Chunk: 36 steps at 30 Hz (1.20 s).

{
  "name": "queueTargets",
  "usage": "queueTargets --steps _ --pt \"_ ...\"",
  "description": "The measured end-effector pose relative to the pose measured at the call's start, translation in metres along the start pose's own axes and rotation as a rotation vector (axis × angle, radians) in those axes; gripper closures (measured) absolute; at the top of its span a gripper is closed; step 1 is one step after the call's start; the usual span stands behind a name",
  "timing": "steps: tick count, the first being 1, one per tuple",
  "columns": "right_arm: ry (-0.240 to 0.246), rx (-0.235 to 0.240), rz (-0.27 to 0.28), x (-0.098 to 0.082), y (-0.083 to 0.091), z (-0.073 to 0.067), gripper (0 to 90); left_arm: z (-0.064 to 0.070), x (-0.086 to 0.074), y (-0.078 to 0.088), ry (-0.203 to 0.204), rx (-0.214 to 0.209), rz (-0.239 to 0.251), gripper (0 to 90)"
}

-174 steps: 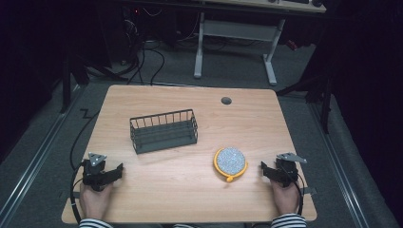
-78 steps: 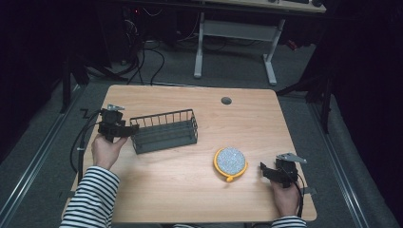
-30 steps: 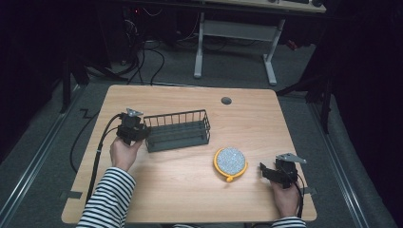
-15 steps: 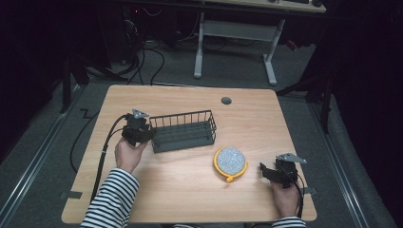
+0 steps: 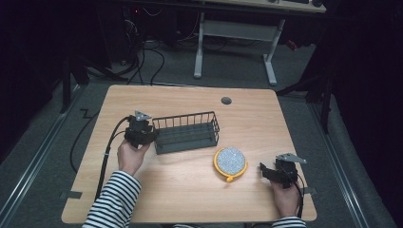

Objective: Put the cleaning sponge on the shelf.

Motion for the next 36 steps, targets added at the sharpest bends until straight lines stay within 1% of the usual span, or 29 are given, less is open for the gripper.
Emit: queueTargets --steps 5,9,11,12,13,14,15,16,18,19,20,22,23,24,26,27,29,31,32,33,34,35,36 --pt "0.000 0.000 0.000 0.000 0.000 0.000 28.7 0.002 -0.002 0.002 0.005 -0.011 0.005 64.7" --pt "0.001 -0.001 0.001 0.000 0.000 0.000 28.7 0.003 -0.002 0.002 0.001 -0.015 0.004 64.7" --pt "0.001 -0.001 0.001 0.000 0.000 0.000 28.7 0.004 -0.002 0.002 -0.002 -0.017 0.004 63.1" --pt "0.001 -0.001 0.001 0.000 0.000 0.000 28.7 0.004 -0.002 0.003 0.002 -0.029 0.008 63.1" --pt "0.001 -0.001 0.001 0.000 0.000 0.000 28.7 0.003 -0.002 0.004 0.006 -0.031 0.015 58.9" --pt "0.001 -0.001 0.001 0.000 0.000 0.000 28.7 0.002 0.000 0.007 0.013 -0.037 0.033 52.1" --pt "0.001 -0.001 0.001 0.000 0.000 0.000 28.7 0.002 0.000 0.007 0.013 -0.037 0.033 49.9" --pt "0.001 -0.001 0.001 0.000 0.000 0.000 28.7 0.002 0.001 0.010 0.019 -0.041 0.044 49.9" --pt "0.001 -0.001 0.001 0.000 0.000 0.000 28.7 0.000 0.001 0.017 0.020 -0.044 0.058 43.1" --pt "0.001 -0.001 0.001 0.000 0.000 0.000 28.7 0.000 0.001 0.017 0.020 -0.044 0.058 41.9" --pt "0.001 -0.001 0.001 0.000 0.000 0.000 28.7 -0.001 0.001 0.021 0.017 -0.042 0.062 41.9" --pt "0.001 -0.001 0.001 0.000 0.000 0.000 28.7 -0.004 -0.001 0.028 0.020 -0.040 0.076 38.9" --pt "0.001 -0.001 0.001 0.000 0.000 0.000 28.7 -0.007 -0.003 0.034 0.029 -0.041 0.091 38.3" --pt "0.001 -0.001 0.001 0.000 0.000 0.000 28.7 -0.007 -0.003 0.034 0.029 -0.041 0.091 37.9" --pt "0.001 -0.001 0.001 0.000 0.000 0.000 28.7 -0.014 -0.010 0.044 0.042 -0.033 0.107 37.6" --pt "0.001 -0.001 0.001 0.000 0.000 0.000 28.7 -0.014 -0.010 0.044 0.042 -0.033 0.107 37.3" --pt "0.000 -0.001 0.000 0.000 0.000 0.000 28.7 -0.018 -0.015 0.049 0.048 -0.017 0.110 36.8" --pt "0.001 -0.001 0.001 0.000 0.000 0.000 28.7 -0.023 -0.022 0.055 0.064 -0.017 0.118 36.8" --pt "0.002 -0.001 0.001 0.000 0.000 0.000 28.7 -0.026 -0.028 0.058 0.072 -0.011 0.121 36.8" --pt "0.002 -0.001 0.001 0.000 0.000 0.000 28.7 -0.026 -0.028 0.058 0.072 -0.011 0.121 36.8" --pt "0.004 -0.001 0.002 0.000 0.000 0.000 28.8 -0.028 -0.034 0.062 0.080 -0.008 0.124 36.8" --pt "0.004 -0.001 0.002 0.000 0.000 0.000 28.8 -0.028 -0.034 0.062 0.080 -0.008 0.124 36.8" --pt "0.008 -0.002 0.001 0.000 0.000 0.000 28.9 -0.030 -0.039 0.064 0.082 -0.005 0.120 36.7"
Point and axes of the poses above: each handheld gripper's, and its own axes: y roughly backward along the jaws, x roughly out of its top, z roughly to its right, the point moved 3 cm from there along -y, roughly forward along the jaws, and after that the axes turned 4 degrees about -x, right-handed, at the moved point
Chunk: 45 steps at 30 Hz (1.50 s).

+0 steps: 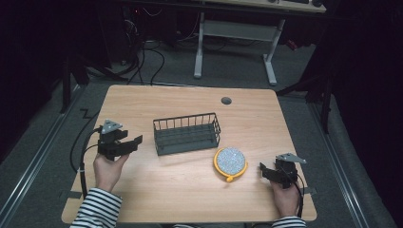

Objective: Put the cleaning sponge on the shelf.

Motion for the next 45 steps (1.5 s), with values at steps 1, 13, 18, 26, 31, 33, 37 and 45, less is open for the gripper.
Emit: queueTargets --steps 1,13,18,26,31,33,37,45 --pt "0.002 0.002 0.001 0.000 0.000 0.000 29.0 -0.003 -0.006 0.003 0.004 0.007 -0.003 36.7" --pt "0.003 0.009 0.001 0.000 0.000 -0.001 28.9 -0.016 -0.046 0.012 0.078 0.017 0.007 37.0" --pt "0.000 0.011 0.000 0.000 0.000 -0.001 29.1 -0.020 -0.068 0.004 0.108 0.035 -0.004 36.7" --pt "0.001 0.012 -0.002 0.000 0.000 -0.001 28.9 -0.020 -0.089 -0.011 0.109 0.067 -0.039 35.7" --pt "-0.006 0.008 -0.008 0.000 0.001 -0.001 30.6 -0.021 -0.095 -0.021 0.095 0.102 -0.053 35.3" --pt "-0.006 0.003 -0.016 0.001 0.001 -0.002 30.7 -0.021 -0.095 -0.023 0.089 0.112 -0.053 35.3" --pt "-0.004 0.005 -0.047 0.002 0.003 -0.003 30.8 -0.022 -0.096 -0.027 0.087 0.125 -0.052 35.3" --pt "-0.076 0.074 -0.065 0.004 0.010 0.005 36.9 -0.023 -0.098 -0.031 0.074 0.137 -0.063 33.3"
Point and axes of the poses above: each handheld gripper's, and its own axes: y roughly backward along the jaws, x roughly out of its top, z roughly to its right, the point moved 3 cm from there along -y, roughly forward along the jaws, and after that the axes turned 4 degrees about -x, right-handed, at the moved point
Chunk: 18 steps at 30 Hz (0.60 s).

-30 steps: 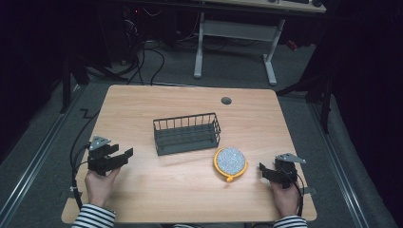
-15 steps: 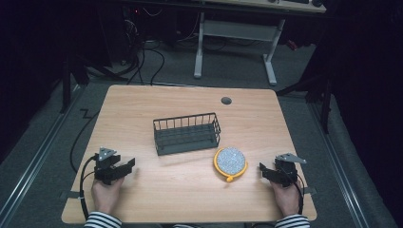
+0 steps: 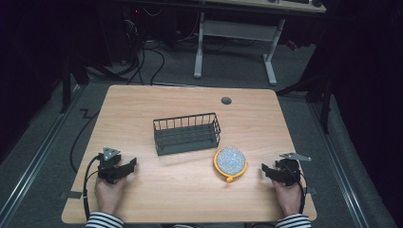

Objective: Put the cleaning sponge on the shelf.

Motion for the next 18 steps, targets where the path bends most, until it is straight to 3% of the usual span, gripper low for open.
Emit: queueTargets --steps 2,4,5,11,15,16,18 --pt "-0.003 0.013 0.003 0.002 0.003 0.000 38.5 0.005 0.000 -0.002 -0.045 0.023 -0.020 31.6" --pt "0.002 0.024 0.006 0.004 0.005 -0.001 39.3 0.007 0.000 -0.003 -0.056 0.036 -0.023 30.5" --pt "0.011 0.062 0.031 0.010 0.010 -0.004 43.7 0.008 0.000 -0.003 -0.066 0.043 -0.029 29.7" --pt "0.047 0.121 0.051 0.028 0.018 -0.017 44.3 0.008 0.000 -0.003 -0.062 0.041 -0.029 29.5" --pt "0.085 0.161 0.025 0.040 0.016 -0.032 44.3 0.008 0.000 -0.003 -0.064 0.037 -0.031 28.9" --pt "0.096 0.191 0.000 0.046 0.013 -0.040 44.1 0.008 0.000 -0.003 -0.062 0.035 -0.029 28.7" --pt "0.100 0.200 -0.007 0.047 0.012 -0.043 43.9 0.008 0.000 -0.003 -0.062 0.035 -0.029 28.7"
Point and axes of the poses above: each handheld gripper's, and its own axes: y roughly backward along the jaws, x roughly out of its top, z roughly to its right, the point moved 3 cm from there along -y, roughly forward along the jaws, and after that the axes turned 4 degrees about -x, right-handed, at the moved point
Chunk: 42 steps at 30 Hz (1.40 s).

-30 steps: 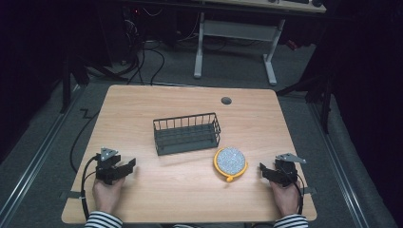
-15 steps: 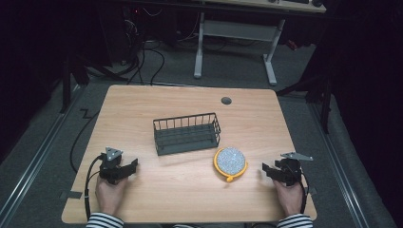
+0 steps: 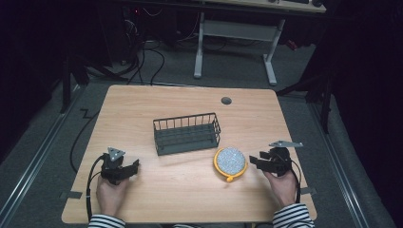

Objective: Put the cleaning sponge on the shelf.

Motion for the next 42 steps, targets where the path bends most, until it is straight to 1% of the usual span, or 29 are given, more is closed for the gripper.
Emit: queueTargets --steps 3,6,7,9,12,14,16,17,21,22,24,27,28,29,30,31,32,33,34,35,37,38,39,42 --pt "0.023 0.029 -0.048 0.007 -0.009 -0.009 42.0 0.000 0.000 0.000 0.001 -0.001 -0.001 28.7" --pt "0.032 0.033 -0.085 0.012 -0.016 -0.015 39.5 0.000 0.000 0.000 0.005 -0.004 0.003 28.8" --pt "0.034 0.050 -0.109 0.015 -0.021 -0.018 39.0 -0.001 0.000 0.000 0.006 -0.004 0.003 28.8" --pt "0.035 0.050 -0.119 0.017 -0.023 -0.019 38.7 -0.001 0.000 0.000 0.006 -0.005 0.003 28.8" --pt "0.044 0.063 -0.168 0.021 -0.033 -0.022 36.6 -0.001 0.000 0.001 0.006 -0.006 0.002 28.8" --pt "0.052 0.054 -0.182 0.024 -0.038 -0.024 35.7 -0.001 0.000 0.001 0.008 -0.007 0.003 28.8" --pt "0.041 0.061 -0.189 0.026 -0.042 -0.025 35.7 -0.001 0.000 0.001 0.012 -0.009 0.006 28.9" --pt "0.024 0.070 -0.209 0.026 -0.047 -0.025 35.4 -0.001 0.000 0.001 0.013 -0.010 0.006 29.0" --pt "0.017 0.081 -0.229 0.026 -0.053 -0.025 35.9 -0.001 -0.001 0.001 0.014 -0.011 0.007 29.0" --pt "0.013 0.090 -0.242 0.025 -0.056 -0.025 36.0 -0.001 -0.001 0.001 0.014 -0.012 0.007 29.0" --pt "0.009 0.098 -0.245 0.025 -0.058 -0.025 36.7 -0.001 -0.001 0.001 0.015 -0.013 0.007 29.0" --pt "-0.005 0.122 -0.265 0.024 -0.061 -0.023 41.2 -0.001 -0.001 0.001 0.016 -0.013 0.007 29.0" --pt "-0.009 0.127 -0.270 0.023 -0.062 -0.022 45.7 -0.002 -0.001 0.001 0.016 -0.013 0.007 28.9" --pt "-0.009 0.127 -0.270 0.023 -0.062 -0.022 45.7 -0.002 -0.001 0.001 0.016 -0.013 0.007 29.0" --pt "-0.006 0.124 -0.269 0.023 -0.062 -0.022 47.9 -0.001 -0.001 0.001 0.018 -0.014 0.009 29.0" --pt "0.015 0.117 -0.264 0.023 -0.061 -0.025 54.2 -0.002 -0.001 0.001 0.019 -0.014 0.009 29.0" --pt "0.015 0.117 -0.264 0.023 -0.061 -0.025 54.2 -0.002 -0.001 0.001 0.019 -0.014 0.010 29.0" --pt "0.030 0.111 -0.261 0.023 -0.061 -0.025 57.4 -0.002 -0.001 0.001 0.021 -0.014 0.010 29.1" --pt "0.056 0.099 -0.255 0.023 -0.060 -0.027 61.4 -0.002 -0.001 0.001 0.021 -0.012 0.010 29.4" --pt "0.066 0.093 -0.250 0.024 -0.059 -0.029 64.4 -0.001 -0.001 0.001 0.018 -0.008 0.010 29.7" --pt "0.084 0.089 -0.240 0.024 -0.058 -0.030 70.5 0.001 0.000 0.000 -0.004 0.009 0.000 29.8" --pt "0.088 0.098 -0.231 0.024 -0.058 -0.031 73.0 0.001 0.000 0.000 -0.009 0.007 -0.001 29.4" --pt "0.079 0.117 -0.221 0.024 -0.057 -0.029 75.9 0.001 0.000 0.000 -0.004 0.005 0.000 29.5" --pt "0.085 0.125 -0.211 0.024 -0.057 -0.028 77.2 0.001 0.000 0.000 -0.008 0.005 -0.001 29.4"
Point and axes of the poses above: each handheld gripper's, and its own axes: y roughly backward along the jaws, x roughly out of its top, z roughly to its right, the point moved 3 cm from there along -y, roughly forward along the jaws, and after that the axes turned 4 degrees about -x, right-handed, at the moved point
